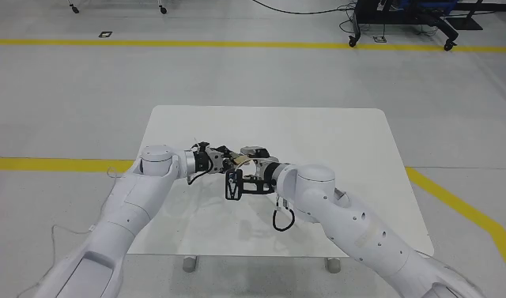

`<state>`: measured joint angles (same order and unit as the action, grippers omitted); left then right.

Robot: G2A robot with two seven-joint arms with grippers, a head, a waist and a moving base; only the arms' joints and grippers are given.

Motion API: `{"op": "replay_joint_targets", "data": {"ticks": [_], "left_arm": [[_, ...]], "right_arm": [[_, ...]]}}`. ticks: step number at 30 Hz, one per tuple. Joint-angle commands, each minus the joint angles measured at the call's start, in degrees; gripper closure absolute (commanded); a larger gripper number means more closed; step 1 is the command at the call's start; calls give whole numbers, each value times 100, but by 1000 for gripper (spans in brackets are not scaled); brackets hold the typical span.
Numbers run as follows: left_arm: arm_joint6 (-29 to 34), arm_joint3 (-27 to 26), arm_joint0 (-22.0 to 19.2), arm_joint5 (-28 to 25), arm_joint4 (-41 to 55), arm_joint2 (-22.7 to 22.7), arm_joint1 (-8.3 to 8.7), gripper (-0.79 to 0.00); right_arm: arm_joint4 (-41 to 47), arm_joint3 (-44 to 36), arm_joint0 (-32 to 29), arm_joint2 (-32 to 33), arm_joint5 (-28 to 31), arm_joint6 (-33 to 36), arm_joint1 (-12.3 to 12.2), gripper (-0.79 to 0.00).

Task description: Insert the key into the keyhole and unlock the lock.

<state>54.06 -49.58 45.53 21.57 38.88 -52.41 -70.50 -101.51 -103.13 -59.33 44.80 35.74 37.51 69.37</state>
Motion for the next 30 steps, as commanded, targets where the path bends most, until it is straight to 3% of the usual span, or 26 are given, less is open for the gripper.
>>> {"op": "replay_joint_targets", "data": {"ticks": [1, 7, 10, 13, 16, 22, 23, 24, 25, 26, 30], "left_arm": [[-256, -136, 84, -314, -21, -126, 26, 0], [-1014, -793, 537, -1382, -236, -555, 140, 0], [-1287, -1208, 852, -1741, -309, -752, 195, 0], [-1321, -1484, 1077, -1690, -209, -907, 233, 0], [-1360, -1680, 1208, -1620, -278, -985, 260, 0], [-1357, -1840, 1326, -1494, -273, -1071, 275, 0], [-1354, -1849, 1332, -1470, -282, -1075, 275, 0], [-1351, -1859, 1335, -1455, -290, -1081, 275, 0], [-1342, -1864, 1338, -1431, -302, -1083, 276, 0], [-1333, -1871, 1339, -1411, -314, -1087, 276, 0], [-1314, -1876, 1340, -1367, -342, -1095, 272, 0]], "right_arm": [[0, 0, 0, 0, -1, 0, 0, -785], [0, 0, 0, 0, -1, 0, 0, -785], [600, 118, -250, 387, -435, -908, -27, -785], [1076, 396, -537, 889, -924, -1946, -78, -785], [981, 491, -738, 980, -1203, -2652, -95, -785], [566, 773, -713, 714, -1334, -3038, -46, -776], [472, 817, -689, 671, -1415, -2984, -32, -610], [263, 819, -660, 610, -1548, -2864, -18, -526], [88, 797, -649, 536, -1676, -2768, -1, -526], [-106, 772, -635, 460, -1775, -2677, 15, -388], [-750, 698, -608, 118, -2016, -2196, 89, -363]]}}
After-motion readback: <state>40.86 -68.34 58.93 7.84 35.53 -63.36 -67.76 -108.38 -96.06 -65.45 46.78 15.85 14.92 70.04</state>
